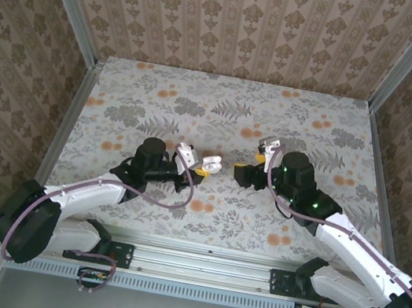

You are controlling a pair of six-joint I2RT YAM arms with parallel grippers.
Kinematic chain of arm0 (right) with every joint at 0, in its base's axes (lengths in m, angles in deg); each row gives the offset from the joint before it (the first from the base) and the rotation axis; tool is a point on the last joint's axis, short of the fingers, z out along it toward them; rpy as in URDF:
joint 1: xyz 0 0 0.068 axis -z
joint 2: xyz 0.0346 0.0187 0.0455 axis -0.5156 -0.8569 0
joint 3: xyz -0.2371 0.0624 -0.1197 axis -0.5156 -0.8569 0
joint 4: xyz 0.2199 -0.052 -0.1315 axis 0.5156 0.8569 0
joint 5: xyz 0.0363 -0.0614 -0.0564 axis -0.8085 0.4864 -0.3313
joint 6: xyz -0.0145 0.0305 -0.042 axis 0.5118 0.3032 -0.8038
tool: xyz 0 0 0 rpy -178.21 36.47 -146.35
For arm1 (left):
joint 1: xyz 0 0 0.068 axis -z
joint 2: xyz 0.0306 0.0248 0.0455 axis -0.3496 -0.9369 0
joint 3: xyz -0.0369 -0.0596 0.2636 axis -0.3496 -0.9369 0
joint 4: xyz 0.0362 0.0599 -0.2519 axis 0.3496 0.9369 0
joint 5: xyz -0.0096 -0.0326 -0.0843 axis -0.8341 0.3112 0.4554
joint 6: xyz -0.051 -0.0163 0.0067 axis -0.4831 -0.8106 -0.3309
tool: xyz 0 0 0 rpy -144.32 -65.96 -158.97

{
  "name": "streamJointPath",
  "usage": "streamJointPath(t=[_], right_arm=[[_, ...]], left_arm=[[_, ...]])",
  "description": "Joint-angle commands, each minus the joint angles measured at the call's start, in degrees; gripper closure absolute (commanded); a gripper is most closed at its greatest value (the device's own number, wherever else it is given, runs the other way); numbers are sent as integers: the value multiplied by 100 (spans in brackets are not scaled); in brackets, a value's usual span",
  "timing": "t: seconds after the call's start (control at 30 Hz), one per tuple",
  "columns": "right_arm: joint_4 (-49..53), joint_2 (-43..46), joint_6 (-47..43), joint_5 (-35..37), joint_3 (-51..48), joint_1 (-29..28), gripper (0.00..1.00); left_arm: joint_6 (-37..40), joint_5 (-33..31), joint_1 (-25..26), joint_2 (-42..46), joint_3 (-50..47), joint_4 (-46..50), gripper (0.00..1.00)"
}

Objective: Insert wireless bluetooth earbuds into charging case

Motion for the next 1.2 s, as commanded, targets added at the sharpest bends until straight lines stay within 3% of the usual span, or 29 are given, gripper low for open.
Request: streamJointPath(t=[0.0, 0.23, 0.43, 0.9, 1.07, 1.17], right_arm=[[1041, -204, 212, 104, 460, 123, 23], [2478, -1114, 698, 44, 1373, 535, 32], [3355, -1895, 1762, -93, 2052, 873, 35], [3471, -2699, 6299, -266, 1993, 1471, 29], [3470, -2965, 7828, -208, 1896, 1517, 34], [3729, -3246, 8497, -223, 2009, 1520, 43]], left_arm=[[-126, -239, 45, 214, -92, -248, 84], [-213, -526, 51, 220, -160, -284, 84], [-217, -958, 67, 242, -121, -219, 84], [97, -1222, 58, 361, 86, 164, 85], [211, -1519, 38, 568, -7, 219, 85], [260, -1611, 24, 646, -53, 263, 85]])
